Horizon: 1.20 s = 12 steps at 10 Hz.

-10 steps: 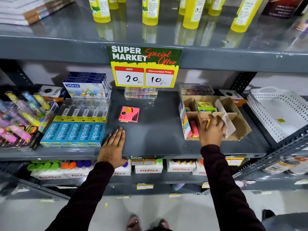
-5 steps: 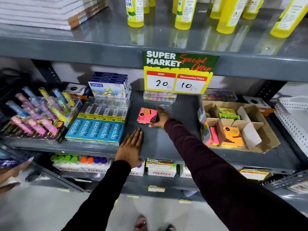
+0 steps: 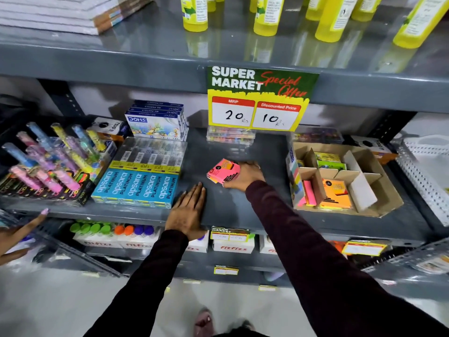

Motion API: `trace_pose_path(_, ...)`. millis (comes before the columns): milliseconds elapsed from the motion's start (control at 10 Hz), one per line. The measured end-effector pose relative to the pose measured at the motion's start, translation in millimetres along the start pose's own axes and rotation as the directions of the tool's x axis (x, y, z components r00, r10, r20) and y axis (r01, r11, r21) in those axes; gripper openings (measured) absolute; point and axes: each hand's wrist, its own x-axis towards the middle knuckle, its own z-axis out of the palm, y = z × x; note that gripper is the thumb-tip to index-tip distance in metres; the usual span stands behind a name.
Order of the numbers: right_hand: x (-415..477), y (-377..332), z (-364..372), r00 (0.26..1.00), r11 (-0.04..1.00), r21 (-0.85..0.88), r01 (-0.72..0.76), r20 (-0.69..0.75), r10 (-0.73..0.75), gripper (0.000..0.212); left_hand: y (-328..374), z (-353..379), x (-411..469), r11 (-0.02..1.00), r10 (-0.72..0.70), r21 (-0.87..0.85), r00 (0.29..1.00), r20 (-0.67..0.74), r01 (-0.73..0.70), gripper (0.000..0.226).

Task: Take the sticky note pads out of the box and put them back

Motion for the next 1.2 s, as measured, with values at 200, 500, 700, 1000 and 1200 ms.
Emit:
trace_pose_path(200,-85.5,55.8,-42.5,0.896,0.966,0.22,-0.132,-0.39,0.211,0.061,2.2,0.6,0.3,0.999,-0.008,0.044,1.0,0.01,0.008,0.123)
trace_pose_path(500,-118.9,165.7,-51.5,0.642,0.761,0.427,-0.488,-0.415,0.645,0.112,2.1,0.9,-0.8,0.995,0.001,0.101,1.0,0.025,-0.003,0.126)
trace_pose_path(700,-115.7,160.4,-14.3,0.671,0.767,0.341,-0.543,-0.374,0.641,0.096,3.7,-0.6,-0.4,0.997,-0.007,0.082,0.999,0.032,0.005,0.126)
trace_pose_path(1000,-123.4,132.2,-17.3,0.605,0.838,0.275,-0.471,-0.591,0.533,0.065,12.8,-15.2,2.6,0.982,-0.057,0.19,0.974,0.219,0.015,0.129)
trace_pose_path(1200,-120.2,70.5,-18.7,0.862,0.98,0.158,-0.123,-0.472,0.184,0.041,40.7,-64.6,24.3,0.993,-0.013,0.116,0.935,0.354,-0.03,0.084)
